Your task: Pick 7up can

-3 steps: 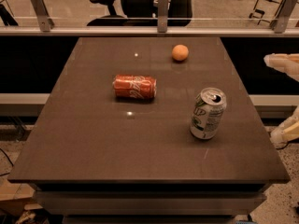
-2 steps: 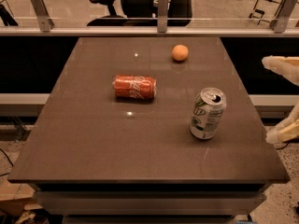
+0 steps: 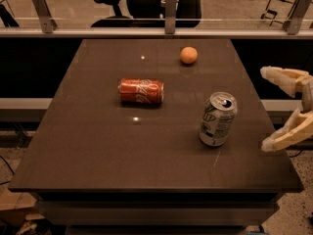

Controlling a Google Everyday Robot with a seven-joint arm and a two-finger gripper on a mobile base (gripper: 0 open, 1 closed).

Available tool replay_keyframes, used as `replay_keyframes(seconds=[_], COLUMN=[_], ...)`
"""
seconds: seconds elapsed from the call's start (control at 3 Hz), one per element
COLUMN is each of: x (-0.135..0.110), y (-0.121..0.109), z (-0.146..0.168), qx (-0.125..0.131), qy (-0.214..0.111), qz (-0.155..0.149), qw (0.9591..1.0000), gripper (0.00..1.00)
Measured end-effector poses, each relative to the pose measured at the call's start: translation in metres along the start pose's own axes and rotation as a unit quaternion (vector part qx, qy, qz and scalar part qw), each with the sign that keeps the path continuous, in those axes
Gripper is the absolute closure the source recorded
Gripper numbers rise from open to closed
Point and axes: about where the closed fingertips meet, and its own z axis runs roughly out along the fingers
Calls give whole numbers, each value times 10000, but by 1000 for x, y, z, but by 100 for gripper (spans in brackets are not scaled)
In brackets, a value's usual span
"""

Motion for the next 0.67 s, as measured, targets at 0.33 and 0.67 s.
replay_keyframes(seconds=[0.33,0.67], x=[4,4], y=[2,6], z=[20,38], qx=[-167,-401], qy=[-228,-476], qz=[55,85], qw=[9996,9980], gripper=[0,0])
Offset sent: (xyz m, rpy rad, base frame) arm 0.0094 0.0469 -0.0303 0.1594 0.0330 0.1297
